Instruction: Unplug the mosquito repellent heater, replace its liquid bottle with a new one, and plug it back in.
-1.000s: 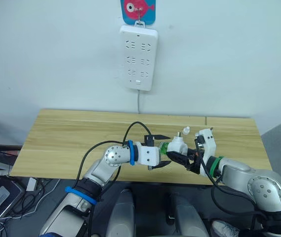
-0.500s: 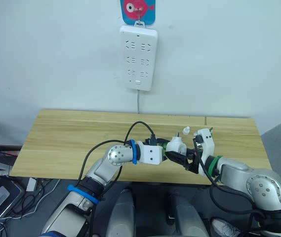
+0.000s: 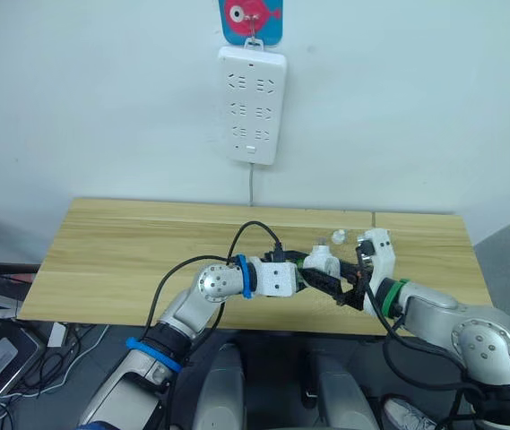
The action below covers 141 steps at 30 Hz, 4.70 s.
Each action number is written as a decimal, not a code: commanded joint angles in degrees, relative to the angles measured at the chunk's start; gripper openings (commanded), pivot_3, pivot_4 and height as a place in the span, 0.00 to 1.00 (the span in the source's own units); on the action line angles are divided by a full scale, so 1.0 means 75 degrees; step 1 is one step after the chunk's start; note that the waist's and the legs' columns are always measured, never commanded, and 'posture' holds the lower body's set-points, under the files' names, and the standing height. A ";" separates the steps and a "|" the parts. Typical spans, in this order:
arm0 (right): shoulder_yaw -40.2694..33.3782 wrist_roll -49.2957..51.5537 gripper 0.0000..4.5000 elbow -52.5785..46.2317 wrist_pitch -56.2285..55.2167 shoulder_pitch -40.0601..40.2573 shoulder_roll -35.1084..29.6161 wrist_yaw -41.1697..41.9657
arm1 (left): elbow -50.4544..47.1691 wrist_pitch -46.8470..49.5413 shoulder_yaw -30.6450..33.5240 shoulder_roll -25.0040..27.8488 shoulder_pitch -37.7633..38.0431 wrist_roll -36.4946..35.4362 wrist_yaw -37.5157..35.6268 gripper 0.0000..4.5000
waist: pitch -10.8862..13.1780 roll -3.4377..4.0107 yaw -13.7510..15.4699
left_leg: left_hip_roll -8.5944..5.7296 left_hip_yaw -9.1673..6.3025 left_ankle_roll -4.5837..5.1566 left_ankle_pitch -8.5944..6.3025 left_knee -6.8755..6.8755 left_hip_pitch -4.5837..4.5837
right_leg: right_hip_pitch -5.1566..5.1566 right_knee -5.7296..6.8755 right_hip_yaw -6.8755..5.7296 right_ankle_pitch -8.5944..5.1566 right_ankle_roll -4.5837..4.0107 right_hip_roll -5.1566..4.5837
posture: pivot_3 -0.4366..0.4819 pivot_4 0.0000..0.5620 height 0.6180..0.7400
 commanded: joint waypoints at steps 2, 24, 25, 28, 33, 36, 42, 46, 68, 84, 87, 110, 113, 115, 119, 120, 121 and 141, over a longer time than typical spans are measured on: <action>-0.0670 0.0458 1.00 -0.0750 -0.0521 0.0196 0.0128 -0.0143 | -0.0151 0.0973 0.0689 -0.0610 0.0132 -0.1295 0.0090 0.51 | 0.0000 0.0001 -0.0011 | 0.0000 -0.0001 0.0000 0.0000 0.0001 0.0001 | 0.0000 0.0003 -0.0001 0.0000 0.0000 0.0000 | 0.67 0.48 1.00; 0.0727 -0.2234 1.00 -0.0280 -0.1964 -0.0306 0.1449 -0.0072 | -0.1219 0.3381 0.1376 -0.1481 0.0400 -0.3462 -0.0371 0.51 | -0.0002 0.0000 -0.0177 | -0.0002 -0.0014 0.0000 0.0000 0.0005 0.0006 | 0.0011 0.0002 -0.0011 -0.0001 0.0000 0.0003 | 0.66 0.48 1.00; 0.0733 -0.2277 1.00 -0.0223 -0.1963 -0.0346 0.1507 -0.0072 | -0.1236 0.3406 0.1386 -0.1502 0.0410 -0.3470 -0.0334 0.51 | -0.0002 0.0000 -0.0177 | -0.0001 -0.0014 0.0000 0.0000 0.0006 0.0006 | 0.0011 0.0002 -0.0011 -0.0001 0.0000 0.0003 | 0.66 0.48 1.00; 0.0731 -0.2329 1.00 -0.0134 -0.1916 -0.0401 0.1651 -0.0045 | -0.1284 0.3453 0.1400 -0.1530 0.0428 -0.3472 -0.0291 0.51 | -0.0002 0.0000 -0.0175 | -0.0002 -0.0014 0.0000 0.0000 0.0005 0.0006 | 0.0011 0.0002 -0.0011 -0.0001 0.0000 0.0003 | 0.66 0.48 1.00; 0.0681 -0.2334 0.80 -0.0083 -0.1846 -0.0430 0.1797 0.0022 | -0.1326 0.3501 0.1412 -0.1546 0.0446 -0.3471 -0.0261 0.51 | -0.0002 0.0000 -0.0175 | -0.0001 -0.0015 0.0000 0.0000 0.0005 0.0006 | 0.0011 0.0002 -0.0011 -0.0001 -0.0001 0.0003 | 0.67 0.48 1.00; 0.0665 -0.2333 0.69 -0.0055 -0.1846 -0.0453 0.1856 0.0040 | -0.1338 0.3495 0.1392 -0.1554 0.0454 -0.3465 -0.0246 0.51 | -0.0002 0.0000 -0.0174 | -0.0001 -0.0015 0.0000 0.0000 0.0005 0.0006 | 0.0011 0.0002 -0.0011 -0.0001 -0.0001 0.0002 | 0.67 0.48 1.00; 0.0626 -0.2521 0.69 0.0010 -0.1959 -0.0421 0.1857 0.0093 | -0.1313 0.3471 0.1424 -0.1471 0.0483 -0.3487 -0.0287 0.67 | -0.0003 0.0000 -0.0174 | -0.0001 -0.0015 0.0000 0.0000 0.0004 0.0006 | 0.0011 0.0001 -0.0011 -0.0001 -0.0001 0.0002 | 0.67 0.47 1.00; 0.0591 -0.3002 0.69 0.0172 -0.2232 -0.0259 0.1633 0.0319 | -0.1487 0.3615 0.1652 -0.1137 0.0648 -0.3617 -0.0397 0.91 | -0.0003 0.0001 -0.0174 | -0.0002 -0.0014 0.0000 0.0000 0.0003 0.0006 | 0.0011 0.0000 -0.0011 -0.0001 -0.0001 0.0002 | 0.68 0.47 1.00; 0.1033 -0.5252 0.69 0.1268 -0.4243 0.0363 0.1397 0.1823 | -0.0861 0.3524 0.3599 0.0473 0.0798 -0.3842 0.0243 1.00 | -0.0014 0.0001 0.0092 | 0.0001 -0.0009 -0.0002 0.0000 -0.0011 0.0012 | 0.0008 -0.0005 -0.0013 -0.0005 -0.0007 -0.0001 | 0.79 0.42 1.00; 0.0948 -0.5458 0.69 0.1071 -0.4198 0.0390 0.1543 0.1798 | -0.0496 0.3299 0.3568 0.0524 0.0527 -0.3820 0.0219 1.00 | -0.0028 -0.0001 0.0187 | 0.0001 -0.0007 -0.0002 0.0000 -0.0014 0.0013 | 0.0008 -0.0005 -0.0012 -0.0004 -0.0007 -0.0001 | 0.78 0.42 1.00; 0.0970 -0.5450 0.69 0.1001 -0.4147 0.0388 0.1499 0.1843 | -0.0529 0.3307 0.3602 0.0575 0.0480 -0.3839 0.0197 1.00 | -0.0028 -0.0001 0.0196 | 0.0001 -0.0007 -0.0002 0.0000 -0.0014 0.0013 | 0.0008 -0.0005 -0.0012 -0.0004 -0.0007 -0.0002 | 0.78 0.42 1.00; 0.0669 -0.4941 0.69 0.0006 -0.3030 -0.0249 0.1385 0.1785 | 0.2731 0.2091 0.3635 0.0971 -0.3601 -0.3794 -0.1605 1.00 | -0.0027 -0.0003 0.0234 | -0.0006 -0.0008 -0.0002 0.0000 -0.0012 0.0010 | 0.0009 -0.0003 -0.0015 -0.0004 -0.0007 0.0000 | 0.77 0.46 1.00; 0.0621 -0.4934 0.69 -0.0082 -0.2957 -0.0206 0.1389 0.1739 | 0.3508 0.1676 0.3626 0.0814 -0.4099 -0.3656 -0.1764 1.00 | -0.0027 -0.0003 0.0223 | -0.0006 -0.0009 -0.0001 0.0000 -0.0011 0.0006 | 0.0005 -0.0002 -0.0016 -0.0003 -0.0007 0.0000 | 0.75 0.46 1.00; 0.0601 -0.4936 0.69 -0.0144 -0.2921 -0.0171 0.1407 0.1688 | 0.3946 0.1459 0.3633 0.0731 -0.4371 -0.3578 -0.1870 1.00 | -0.0027 -0.0003 0.0211 | -0.0005 -0.0009 -0.0001 0.0000 -0.0011 0.0005 | 0.0004 -0.0001 -0.0017 -0.0003 -0.0007 0.0001 | 0.75 0.46 1.00; 0.0528 -0.4930 0.69 -0.0184 -0.2885 -0.0193 0.1451 0.1621 | 0.4602 0.1095 0.3679 0.0602 -0.4759 -0.3439 -0.1888 1.00 | -0.0027 -0.0003 0.0203 | -0.0005 -0.0011 -0.0001 0.0000 -0.0009 0.0005 | 0.0004 0.0001 -0.0019 -0.0003 -0.0007 0.0002 | 0.73 0.45 1.00; 0.0515 -0.4928 0.69 -0.0190 -0.2876 -0.0200 0.1463 0.1608 | 0.4727 0.1021 0.3683 0.0559 -0.4837 -0.3417 -0.1889 1.00 | -0.0027 -0.0003 0.0204 | -0.0006 -0.0012 -0.0001 0.0000 -0.0009 0.0005 | 0.0005 0.0001 -0.0019 -0.0003 -0.0007 0.0001 | 0.73 0.45 1.00; 0.0509 -0.4928 0.69 -0.0195 -0.2871 -0.0204 0.1471 0.1597 | 0.4818 0.0951 0.3672 0.0508 -0.4898 -0.3392 -0.1916 1.00 | -0.0027 -0.0003 0.0203 | -0.0005 -0.0013 -0.0001 0.0000 -0.0008 0.0006 | 0.0005 0.0002 -0.0020 -0.0003 -0.0007 0.0001 | 0.73 0.45 1.00; 0.0288 -0.4272 0.69 -0.0710 -0.2096 -0.0404 0.1422 0.1501 | 0.4186 0.3260 0.4090 0.0160 -0.5192 -0.4318 -0.3002 0.80 | -0.0027 -0.0004 0.0126 | -0.0009 -0.0028 -0.0002 0.0000 0.0001 -0.0004 | 0.0007 0.0005 -0.0030 -0.0002 -0.0007 0.0000 | 0.71 0.47 1.00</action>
